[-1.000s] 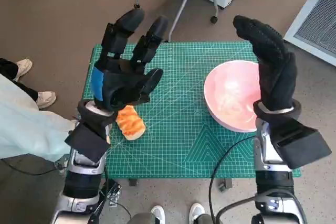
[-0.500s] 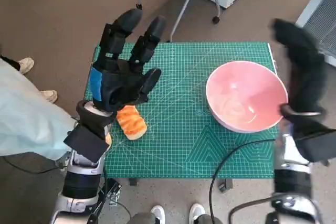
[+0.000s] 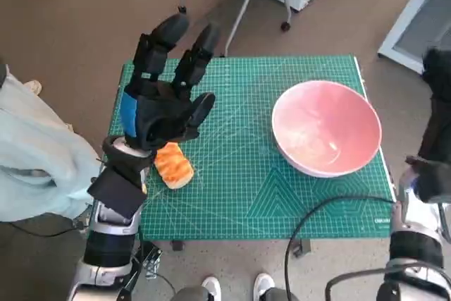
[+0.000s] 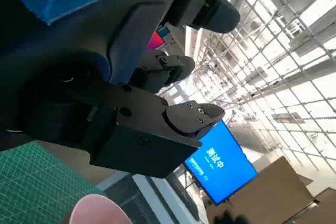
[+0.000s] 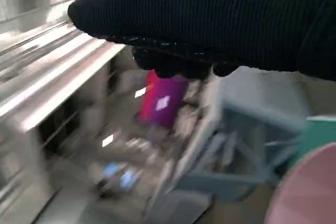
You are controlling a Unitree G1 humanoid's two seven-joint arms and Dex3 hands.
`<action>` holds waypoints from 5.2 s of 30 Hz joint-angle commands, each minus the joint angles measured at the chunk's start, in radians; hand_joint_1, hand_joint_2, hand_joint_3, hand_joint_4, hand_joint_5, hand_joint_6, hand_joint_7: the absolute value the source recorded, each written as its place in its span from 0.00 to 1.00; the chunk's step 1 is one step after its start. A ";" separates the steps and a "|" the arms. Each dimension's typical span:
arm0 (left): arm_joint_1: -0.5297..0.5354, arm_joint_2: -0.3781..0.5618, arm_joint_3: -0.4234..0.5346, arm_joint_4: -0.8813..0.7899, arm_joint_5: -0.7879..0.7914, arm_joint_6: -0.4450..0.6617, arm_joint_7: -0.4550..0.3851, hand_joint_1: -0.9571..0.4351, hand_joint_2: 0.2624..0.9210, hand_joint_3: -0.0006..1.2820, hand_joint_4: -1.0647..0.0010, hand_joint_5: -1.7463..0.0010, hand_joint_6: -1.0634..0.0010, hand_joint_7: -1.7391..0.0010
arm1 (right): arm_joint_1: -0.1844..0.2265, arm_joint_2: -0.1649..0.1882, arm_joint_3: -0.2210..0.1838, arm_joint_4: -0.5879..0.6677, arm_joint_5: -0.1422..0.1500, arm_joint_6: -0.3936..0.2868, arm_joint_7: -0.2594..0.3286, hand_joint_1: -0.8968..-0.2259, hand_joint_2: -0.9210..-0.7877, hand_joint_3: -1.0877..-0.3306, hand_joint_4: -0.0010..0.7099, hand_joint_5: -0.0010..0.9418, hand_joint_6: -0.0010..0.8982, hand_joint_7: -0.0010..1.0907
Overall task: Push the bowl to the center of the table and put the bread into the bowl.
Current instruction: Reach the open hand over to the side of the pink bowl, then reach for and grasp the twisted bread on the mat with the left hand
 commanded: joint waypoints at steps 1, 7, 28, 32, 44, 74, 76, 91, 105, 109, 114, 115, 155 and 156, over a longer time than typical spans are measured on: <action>0.005 0.007 0.001 0.008 0.016 -0.012 0.011 0.68 0.76 0.49 0.72 0.99 1.00 0.54 | -0.012 0.014 -0.025 0.118 0.040 0.059 -0.002 0.54 0.00 0.37 0.46 0.00 0.00 0.73; 0.009 0.008 0.003 -0.001 0.012 -0.005 0.006 0.68 0.76 0.49 0.72 0.99 1.00 0.53 | -0.025 0.036 -0.053 0.207 0.097 0.159 0.048 0.56 0.00 0.34 0.42 0.00 0.02 0.71; 0.044 0.029 0.019 -0.040 0.042 0.015 0.026 0.66 0.76 0.48 0.71 0.99 0.99 0.54 | -0.071 0.153 -0.078 0.277 0.134 0.341 0.087 0.59 0.00 0.24 0.37 0.00 0.04 0.59; 0.053 0.035 0.021 -0.050 0.044 0.021 0.031 0.65 0.79 0.45 0.71 0.99 0.98 0.56 | -0.092 0.178 -0.092 0.278 0.153 0.358 0.104 0.58 0.00 0.24 0.39 0.01 0.06 0.55; 0.088 0.042 0.031 -0.095 0.027 0.053 0.025 0.64 0.85 0.39 0.71 0.99 0.96 0.59 | -0.153 0.237 -0.118 0.276 0.192 0.392 0.151 0.56 0.00 0.30 0.37 0.00 0.08 0.61; 0.167 0.080 0.088 -0.172 0.033 0.073 0.029 0.62 1.00 0.24 0.71 1.00 0.90 0.67 | -0.281 0.329 -0.140 0.301 0.206 0.470 0.142 0.59 0.00 0.32 0.41 0.02 0.00 0.75; 0.175 0.085 0.093 -0.180 0.037 0.074 0.028 0.62 1.00 0.24 0.71 1.00 0.90 0.68 | -0.285 0.321 -0.136 0.299 0.201 0.470 0.140 0.60 0.00 0.31 0.40 0.02 0.00 0.75; 0.199 0.381 0.166 -0.203 0.070 0.097 -0.156 0.62 0.99 0.21 0.72 1.00 0.88 0.69 | -0.281 0.214 -0.015 0.228 0.059 0.231 0.127 0.54 0.00 0.32 0.32 0.00 0.02 0.68; 0.086 0.695 0.090 -0.190 0.065 0.165 -0.528 0.73 0.84 0.14 0.77 1.00 0.77 0.77 | -0.216 0.194 0.056 -0.011 0.117 -0.030 0.330 0.52 0.00 0.41 0.50 0.03 0.15 0.59; 0.043 0.734 0.043 -0.156 0.105 0.135 -0.577 0.75 0.81 0.11 0.77 1.00 0.73 0.83 | -0.170 0.212 0.077 -0.127 0.156 -0.023 0.377 0.51 0.00 0.46 0.53 0.04 0.16 0.58; -0.005 0.761 -0.016 -0.104 0.161 0.068 -0.607 0.76 0.78 0.09 0.77 1.00 0.70 0.87 | -0.114 0.224 0.109 -0.253 0.174 -0.004 0.408 0.47 0.00 0.49 0.53 0.03 0.17 0.58; -0.016 0.765 -0.031 -0.091 0.178 0.048 -0.611 0.76 0.77 0.09 0.77 1.00 0.69 0.88 | -0.103 0.226 0.115 -0.276 0.179 0.003 0.414 0.47 0.00 0.50 0.53 0.03 0.17 0.58; -0.296 0.665 -0.446 0.293 0.818 -0.293 -0.371 0.60 0.84 0.02 0.72 0.99 0.58 0.97 | 0.024 0.223 0.182 -0.480 0.113 0.064 0.356 0.50 0.00 0.49 0.51 0.01 0.11 0.65; -0.300 0.662 -0.452 0.300 0.826 -0.295 -0.363 0.60 0.84 0.02 0.72 0.99 0.57 0.97 | 0.025 0.223 0.183 -0.482 0.112 0.065 0.354 0.50 0.00 0.49 0.51 0.01 0.11 0.65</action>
